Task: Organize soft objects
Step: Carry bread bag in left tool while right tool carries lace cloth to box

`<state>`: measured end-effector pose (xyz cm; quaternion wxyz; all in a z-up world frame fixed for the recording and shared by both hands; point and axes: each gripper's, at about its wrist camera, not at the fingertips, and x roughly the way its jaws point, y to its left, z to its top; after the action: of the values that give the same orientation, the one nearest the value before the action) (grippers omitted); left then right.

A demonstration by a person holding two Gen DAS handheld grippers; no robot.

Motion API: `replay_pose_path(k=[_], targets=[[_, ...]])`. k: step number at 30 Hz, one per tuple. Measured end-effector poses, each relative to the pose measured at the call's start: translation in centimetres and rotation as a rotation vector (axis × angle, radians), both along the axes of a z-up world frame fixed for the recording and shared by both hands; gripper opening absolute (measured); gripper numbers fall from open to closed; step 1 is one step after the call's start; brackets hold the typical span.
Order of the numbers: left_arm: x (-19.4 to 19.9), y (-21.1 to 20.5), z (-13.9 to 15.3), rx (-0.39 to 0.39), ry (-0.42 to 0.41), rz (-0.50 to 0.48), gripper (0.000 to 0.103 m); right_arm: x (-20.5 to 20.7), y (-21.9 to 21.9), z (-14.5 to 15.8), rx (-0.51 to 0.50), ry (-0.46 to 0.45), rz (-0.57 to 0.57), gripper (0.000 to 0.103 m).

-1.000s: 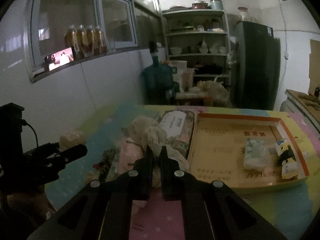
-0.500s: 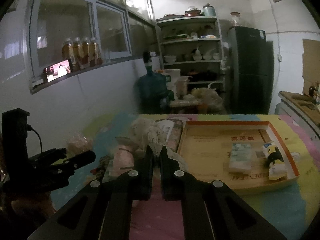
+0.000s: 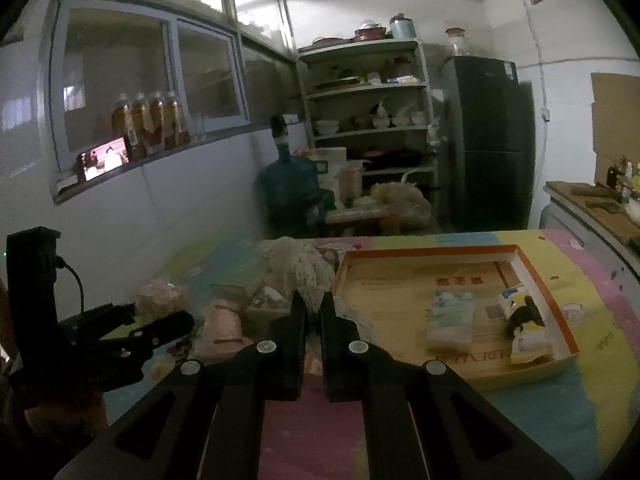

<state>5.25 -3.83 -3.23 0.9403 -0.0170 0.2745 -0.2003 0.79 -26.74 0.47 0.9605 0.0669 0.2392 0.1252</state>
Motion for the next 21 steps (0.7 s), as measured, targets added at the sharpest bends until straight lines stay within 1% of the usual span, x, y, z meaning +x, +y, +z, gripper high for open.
replay_pose_path(k=[16, 21], targets=[[0.6, -3.8, 0.3, 0.018, -0.003, -0.04, 0.063, -0.5, -2.9, 0.3, 0.012, -0.024, -0.033, 0.006], [0.7, -4.6, 0.6, 0.013, -0.012, -0.044, 0.063, -0.7, -4.2, 0.4, 0.02, -0.034, -0.051, 0.006]])
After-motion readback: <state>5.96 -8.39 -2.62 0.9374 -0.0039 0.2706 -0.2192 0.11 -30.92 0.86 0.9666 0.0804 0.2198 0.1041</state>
